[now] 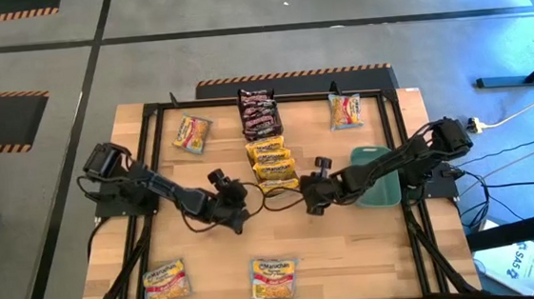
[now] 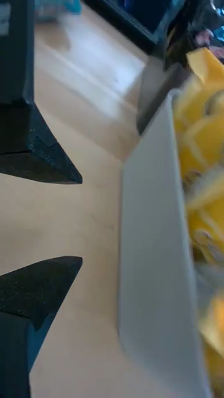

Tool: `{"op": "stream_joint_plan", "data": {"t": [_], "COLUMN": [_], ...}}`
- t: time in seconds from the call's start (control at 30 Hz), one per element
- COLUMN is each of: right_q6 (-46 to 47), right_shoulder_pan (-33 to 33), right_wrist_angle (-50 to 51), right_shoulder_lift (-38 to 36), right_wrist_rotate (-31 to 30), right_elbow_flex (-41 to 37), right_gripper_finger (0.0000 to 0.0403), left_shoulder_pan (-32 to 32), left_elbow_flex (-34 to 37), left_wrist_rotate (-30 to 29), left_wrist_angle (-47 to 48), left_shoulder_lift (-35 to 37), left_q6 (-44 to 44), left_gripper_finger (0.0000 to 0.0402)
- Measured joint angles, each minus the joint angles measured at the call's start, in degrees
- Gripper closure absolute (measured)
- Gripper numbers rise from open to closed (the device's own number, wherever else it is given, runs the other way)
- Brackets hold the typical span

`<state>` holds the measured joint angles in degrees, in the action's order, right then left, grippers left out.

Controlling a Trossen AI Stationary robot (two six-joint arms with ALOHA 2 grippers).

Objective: Sort Maruchan noodles

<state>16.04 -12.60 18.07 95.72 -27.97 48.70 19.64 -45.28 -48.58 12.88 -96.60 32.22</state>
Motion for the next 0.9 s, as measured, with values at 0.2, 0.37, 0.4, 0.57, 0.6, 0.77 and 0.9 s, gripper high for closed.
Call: {"op": "stream_joint_plan", "data": {"t": [0.2, 0.37, 0.4, 0.57, 0.6, 0.77, 0.9], "right_q6": [-1.14, -2.02, -2.72, -4.21, -4.40, -4.41, -1.45], "right_shoulder_pan": [-0.13, -0.11, -0.13, -0.03, 0.20, 0.36, -3.42], "right_wrist_angle": [-6.07, -11.16, -11.75, -12.74, -12.74, -11.19, -8.70], "right_shoulder_lift": [0.00, 0.00, 0.00, 0.00, 0.00, -0.49, -4.14], "right_wrist_rotate": [3.57, 6.63, 6.62, 4.03, 3.27, 3.74, 7.17], "right_elbow_flex": [-0.70, -0.71, -0.71, -0.71, -0.71, -0.71, -0.64], "right_gripper_finger": [0.0350, 0.0350, 0.0350, 0.0350, 0.0350, 0.0350, 0.0350], "left_shoulder_pan": [-4.74, -7.15, -7.45, -8.06, -8.06, -6.73, -3.68], "left_elbow_flex": [3.51, 4.24, 4.24, 4.22, 4.22, 4.22, 4.22], "left_wrist_rotate": [-0.17, 0.05, 0.03, 0.27, 0.29, 2.65, 10.62], "left_wrist_angle": [-3.62, -4.70, -5.11, -5.14, -5.09, -3.22, -2.76], "left_shoulder_lift": [0.02, 0.02, 0.02, 0.02, 0.02, 0.32, 1.78], "left_q6": [-1.26, -0.98, -0.98, -0.96, -1.08, -1.21, -1.00], "left_gripper_finger": [0.0207, 0.0207, 0.0207, 0.0207, 0.0207, 0.0207, 0.0207]}}
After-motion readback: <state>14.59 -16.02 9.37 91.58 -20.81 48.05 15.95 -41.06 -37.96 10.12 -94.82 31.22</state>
